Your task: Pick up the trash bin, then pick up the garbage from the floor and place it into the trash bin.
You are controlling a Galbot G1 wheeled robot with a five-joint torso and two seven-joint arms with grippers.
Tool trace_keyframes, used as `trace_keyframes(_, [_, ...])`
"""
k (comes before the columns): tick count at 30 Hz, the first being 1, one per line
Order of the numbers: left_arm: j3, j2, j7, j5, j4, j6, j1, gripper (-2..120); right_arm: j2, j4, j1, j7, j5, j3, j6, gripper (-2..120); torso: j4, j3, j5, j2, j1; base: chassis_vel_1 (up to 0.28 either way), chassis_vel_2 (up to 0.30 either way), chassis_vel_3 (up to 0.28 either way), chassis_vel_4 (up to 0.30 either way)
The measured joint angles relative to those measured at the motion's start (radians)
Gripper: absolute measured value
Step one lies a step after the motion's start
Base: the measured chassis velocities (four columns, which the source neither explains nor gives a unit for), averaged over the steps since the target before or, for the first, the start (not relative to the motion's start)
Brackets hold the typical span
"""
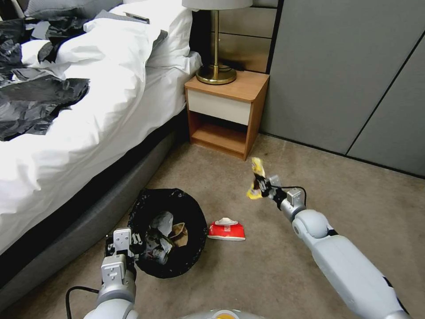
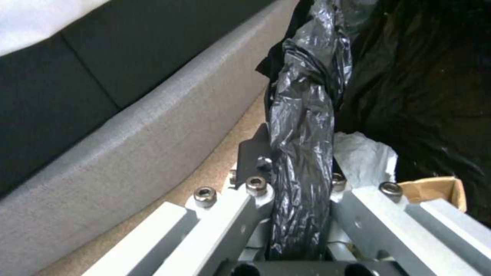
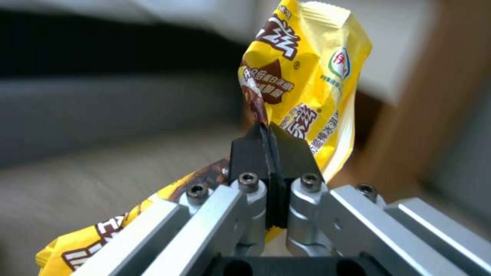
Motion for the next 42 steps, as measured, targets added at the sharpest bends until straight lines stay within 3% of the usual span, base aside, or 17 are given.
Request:
trace_keyframes(1, [0.0, 0.0, 0.0, 0.0, 0.0, 0.0, 0.0, 1, 0.0, 0.0, 0.0, 0.0, 0.0, 0.0, 0.0, 0, 0.0, 0.0, 0.0, 0.0, 0.0, 0.0, 0.0, 0.0, 0.0])
trace_keyframes(5, [0.005, 0.001, 0.0, 0.002, -0.001, 0.002, 0.002, 1, -0.063, 0.204, -0.003, -0.153, -0.027, -0.028, 0.066, 0, 0.0001, 0.0, -0.0001, 0.0, 0.0, 0.0, 0.0, 0.0, 0.0])
trace_keyframes(9, [0.013, 0.001, 0.0, 0.008, -0.001, 0.003, 0.003, 1, -0.107, 0.333, 0.009, -0.214, -0.027, -0.07, 0.067, 0, 0.0001, 0.0, -0.0001, 0.0, 0.0, 0.0, 0.0, 0.0, 0.0])
trace_keyframes(16, [0.03, -0.004, 0.0, 0.024, -0.001, 0.003, 0.004, 1, -0.153, 0.448, 0.063, -0.229, -0.037, -0.2, 0.044, 0, 0.0, 0.0, 0.0, 0.0, 0.0, 0.0, 0.0, 0.0, 0.0])
trace_keyframes(28, [0.033, -0.01, 0.0, 0.03, -0.002, 0.003, 0.004, 1, -0.105, 0.382, 0.119, -0.212, -0.112, -0.357, 0.025, 0, 0.0002, 0.0, 0.0, 0.0, 0.0, 0.0, 0.0, 0.0, 0.0])
trace_keyframes(42, [0.038, -0.011, 0.001, 0.029, -0.002, 0.003, -0.007, 1, -0.056, 0.247, 0.104, -0.188, -0.158, -0.431, 0.025, 0, 0.0001, 0.0, -0.0001, 0.0, 0.0, 0.0, 0.0, 0.0, 0.0])
